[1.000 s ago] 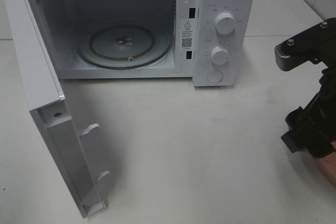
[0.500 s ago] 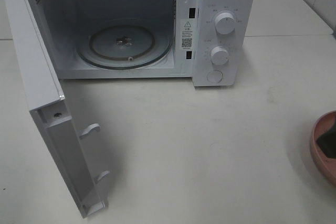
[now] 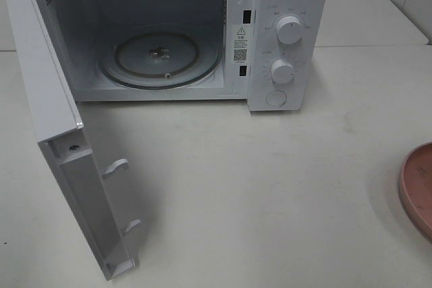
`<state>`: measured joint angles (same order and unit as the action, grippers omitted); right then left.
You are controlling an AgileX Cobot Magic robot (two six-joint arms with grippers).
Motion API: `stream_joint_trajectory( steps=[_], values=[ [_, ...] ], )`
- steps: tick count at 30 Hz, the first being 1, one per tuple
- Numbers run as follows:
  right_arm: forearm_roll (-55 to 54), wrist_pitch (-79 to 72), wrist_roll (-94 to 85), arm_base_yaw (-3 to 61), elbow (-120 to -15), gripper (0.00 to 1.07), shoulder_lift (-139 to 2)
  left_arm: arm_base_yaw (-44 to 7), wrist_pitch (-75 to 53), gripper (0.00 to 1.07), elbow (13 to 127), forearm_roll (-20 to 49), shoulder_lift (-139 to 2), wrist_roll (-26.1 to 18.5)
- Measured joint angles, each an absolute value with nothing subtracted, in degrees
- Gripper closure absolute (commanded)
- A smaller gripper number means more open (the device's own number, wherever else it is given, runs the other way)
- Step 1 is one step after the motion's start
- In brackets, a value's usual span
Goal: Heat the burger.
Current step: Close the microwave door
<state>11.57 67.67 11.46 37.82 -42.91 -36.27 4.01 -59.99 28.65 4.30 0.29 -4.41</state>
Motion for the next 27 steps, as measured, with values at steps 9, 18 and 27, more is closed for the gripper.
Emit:
stream_joint_trajectory(
  steps=[9, 18, 27],
  values=[
    [12.4, 68.9, 10.3, 33.2, -34.7, 0.31, -24.9, 4.0, -60.0, 0.06, 28.6, 4.3, 0.3, -4.4],
    [11.1, 65.0, 8.7, 23.7, -31.6, 0.31, -15.9, 4.0, -60.0, 0.06, 28.6, 4.3, 0.3, -4.4],
    [8.9, 60.2, 8.5, 16.0, -29.2, 0.31, -7.8, 4.0, -60.0, 0.06, 28.6, 4.3, 0.3, -4.4]
  ],
)
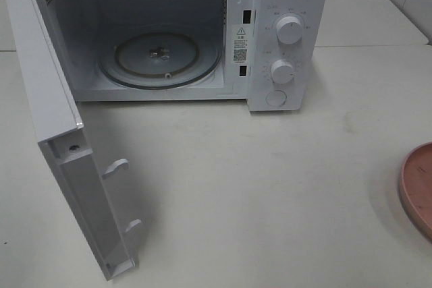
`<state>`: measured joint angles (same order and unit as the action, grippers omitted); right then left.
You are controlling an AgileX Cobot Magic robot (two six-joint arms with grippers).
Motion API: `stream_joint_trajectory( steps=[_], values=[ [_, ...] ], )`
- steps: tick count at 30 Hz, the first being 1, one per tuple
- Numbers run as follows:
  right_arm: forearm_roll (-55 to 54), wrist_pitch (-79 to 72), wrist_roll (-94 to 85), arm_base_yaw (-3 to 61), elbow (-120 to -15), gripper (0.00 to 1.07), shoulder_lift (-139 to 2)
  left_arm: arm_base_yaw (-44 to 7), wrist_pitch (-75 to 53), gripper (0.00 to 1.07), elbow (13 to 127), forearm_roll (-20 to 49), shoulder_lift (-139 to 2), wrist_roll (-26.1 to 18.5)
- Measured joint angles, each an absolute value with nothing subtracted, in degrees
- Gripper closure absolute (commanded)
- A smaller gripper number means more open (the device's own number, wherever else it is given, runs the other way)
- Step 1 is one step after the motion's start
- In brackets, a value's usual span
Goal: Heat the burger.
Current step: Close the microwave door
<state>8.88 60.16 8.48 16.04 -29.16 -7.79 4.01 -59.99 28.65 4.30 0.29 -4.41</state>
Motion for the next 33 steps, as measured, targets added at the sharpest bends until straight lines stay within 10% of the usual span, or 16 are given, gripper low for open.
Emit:
stream_joint_trajectory(
  steps=[33],
  values=[
    [8.8, 60.0, 8.1, 6.6, -29.2, 0.34, 0.3, 4.0, -60.0, 0.06, 28.6, 4.3, 0.3, -4.4]
  ],
)
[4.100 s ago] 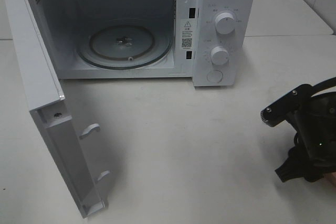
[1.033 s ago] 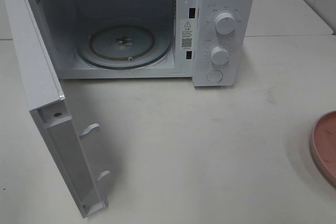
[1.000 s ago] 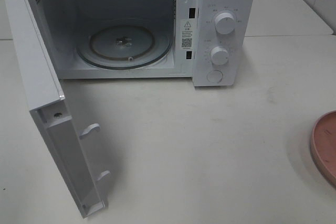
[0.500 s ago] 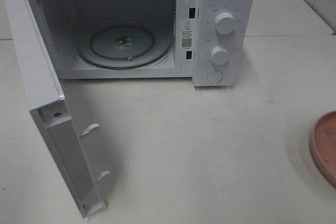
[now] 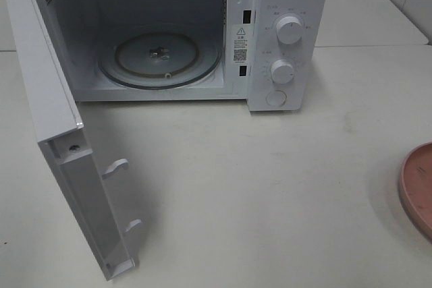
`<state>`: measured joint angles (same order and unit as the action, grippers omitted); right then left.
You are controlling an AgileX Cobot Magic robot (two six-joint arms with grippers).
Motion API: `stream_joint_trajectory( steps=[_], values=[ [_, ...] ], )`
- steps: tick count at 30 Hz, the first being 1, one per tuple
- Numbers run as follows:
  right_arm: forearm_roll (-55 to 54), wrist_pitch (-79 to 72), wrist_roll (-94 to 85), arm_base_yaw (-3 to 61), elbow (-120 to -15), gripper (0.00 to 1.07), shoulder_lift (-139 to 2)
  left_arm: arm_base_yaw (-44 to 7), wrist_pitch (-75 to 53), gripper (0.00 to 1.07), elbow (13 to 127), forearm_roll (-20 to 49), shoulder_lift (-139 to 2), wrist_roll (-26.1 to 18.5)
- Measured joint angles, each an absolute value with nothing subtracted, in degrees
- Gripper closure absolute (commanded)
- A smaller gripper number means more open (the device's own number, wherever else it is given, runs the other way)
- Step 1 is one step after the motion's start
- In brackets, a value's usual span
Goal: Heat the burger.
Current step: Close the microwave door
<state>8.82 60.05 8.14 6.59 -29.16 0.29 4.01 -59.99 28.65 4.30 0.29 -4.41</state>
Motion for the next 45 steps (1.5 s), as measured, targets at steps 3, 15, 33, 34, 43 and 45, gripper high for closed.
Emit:
stream_joint_trajectory(
  steps=[3, 15, 33, 34, 43, 45],
  values=[
    [8.8, 60.0, 8.1, 6.6, -29.2, 0.34, 0.3, 4.0, -60.0, 0.06, 28.6, 4.3, 0.3, -4.4],
    [8.8, 60.0, 8.1, 6.6, -29.2, 0.34, 0.3, 4.0, -60.0, 0.06, 28.6, 4.3, 0.3, -4.4],
    [8.8, 60.0, 8.1, 6.6, -29.2, 0.34, 0.3, 4.0, -60.0, 0.06, 28.6, 4.5, 0.3, -4.4],
    [8.8, 60.0, 8.1, 6.6, -29.2, 0.34, 0.3, 4.0, -60.0, 0.06, 28.6, 4.5, 0.3, -4.4],
    [8.8, 60.0, 8.1, 6.6, -29.2, 0.34, 0.3, 4.0, -56.8, 0.35, 29.9, 4.5, -2.5, -4.3],
    [8.8, 60.0, 8.1, 6.6, -29.2, 0.34, 0.3, 4.0, -55.7, 0.42, 29.9, 4.5, -3.4, -4.3]
  ],
)
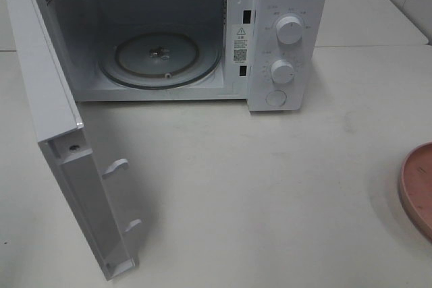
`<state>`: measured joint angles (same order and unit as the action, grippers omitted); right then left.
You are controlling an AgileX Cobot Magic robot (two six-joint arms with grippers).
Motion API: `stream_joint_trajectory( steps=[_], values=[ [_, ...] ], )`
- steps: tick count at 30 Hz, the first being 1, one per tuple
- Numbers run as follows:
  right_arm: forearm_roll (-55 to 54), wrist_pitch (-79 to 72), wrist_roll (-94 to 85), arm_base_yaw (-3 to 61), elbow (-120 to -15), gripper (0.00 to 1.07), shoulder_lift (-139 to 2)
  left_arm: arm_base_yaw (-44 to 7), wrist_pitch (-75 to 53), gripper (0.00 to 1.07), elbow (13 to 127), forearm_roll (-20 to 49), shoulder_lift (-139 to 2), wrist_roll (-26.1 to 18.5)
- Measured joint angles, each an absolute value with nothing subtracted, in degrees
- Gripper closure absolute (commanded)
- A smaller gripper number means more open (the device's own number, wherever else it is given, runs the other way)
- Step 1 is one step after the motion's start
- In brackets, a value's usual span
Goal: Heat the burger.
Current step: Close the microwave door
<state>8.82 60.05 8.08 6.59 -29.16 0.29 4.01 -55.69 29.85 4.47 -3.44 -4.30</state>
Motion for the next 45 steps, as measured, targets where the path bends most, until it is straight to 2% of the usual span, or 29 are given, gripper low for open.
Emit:
stream_joint_trajectory(
  steps=[1, 3, 4, 5, 6, 8, 9, 11, 17, 26, 32, 38, 45],
  values=[
    [8.8, 60.0, 8.1, 6.6, -29.2, 0.34, 0.3, 4.0, -55.7, 0.42, 29.9, 4.5, -3.4, -4.3],
    [8.8, 60.0, 8.1, 6.6, -29.2, 0.34, 0.3, 4.0, -52.1, 0.69, 29.9, 4.5, -7.6, -4.3],
    [8.8, 60.0, 8.1, 6.6, -29.2, 0.34, 0.3, 4.0, -52.1, 0.69, 29.9, 4.5, -7.6, -4.3],
    [8.8, 60.0, 8.1, 6.6, -29.2, 0.34, 0.3, 4.0, -50.6, 0.76, 29.8, 4.5, -9.5, -4.3],
    [8.8, 60.0, 8.1, 6.6, -29.2, 0.34, 0.3, 4.0, -50.6, 0.76, 29.8, 4.5, -9.5, -4.3],
    [8.8, 60.0, 8.1, 6.6, -29.2, 0.34, 0.3, 4.0, -47.0, 1.00, 29.2, 4.5, -12.5, -4.3],
    [8.8, 60.0, 8.1, 6.6, -29.2, 0.34, 0.3, 4.0, -47.0, 1.00, 29.2, 4.5, -12.5, -4.3],
    [8.8, 60.0, 8.1, 6.6, -29.2, 0.34, 0.3, 4.0, -42.9, 1.07, 28.0, 4.5, -15.2, -4.3],
    [8.8, 60.0, 8.1, 6.6, -29.2, 0.34, 0.3, 4.0, -34.0, 1.07, 24.6, 4.5, -19.3, -4.3],
    [8.8, 60.0, 8.1, 6.6, -29.2, 0.34, 0.3, 4.0, -9.1, 1.07, 15.9, 4.5, -27.6, -4.3],
    [8.8, 60.0, 8.1, 6.6, -29.2, 0.34, 0.3, 4.0, 2.1, 1.07, 12.9, 4.4, -32.7, -4.3],
    [8.8, 60.0, 8.1, 6.6, -29.2, 0.34, 0.3, 4.0, 15.5, 1.07, 12.4, 0.9, -40.2, -4.3],
    [8.8, 60.0, 8.1, 6.6, -29.2, 0.34, 0.3, 4.0, 22.2, 1.07, 12.4, -5.9, -46.1, -3.0]
  ],
)
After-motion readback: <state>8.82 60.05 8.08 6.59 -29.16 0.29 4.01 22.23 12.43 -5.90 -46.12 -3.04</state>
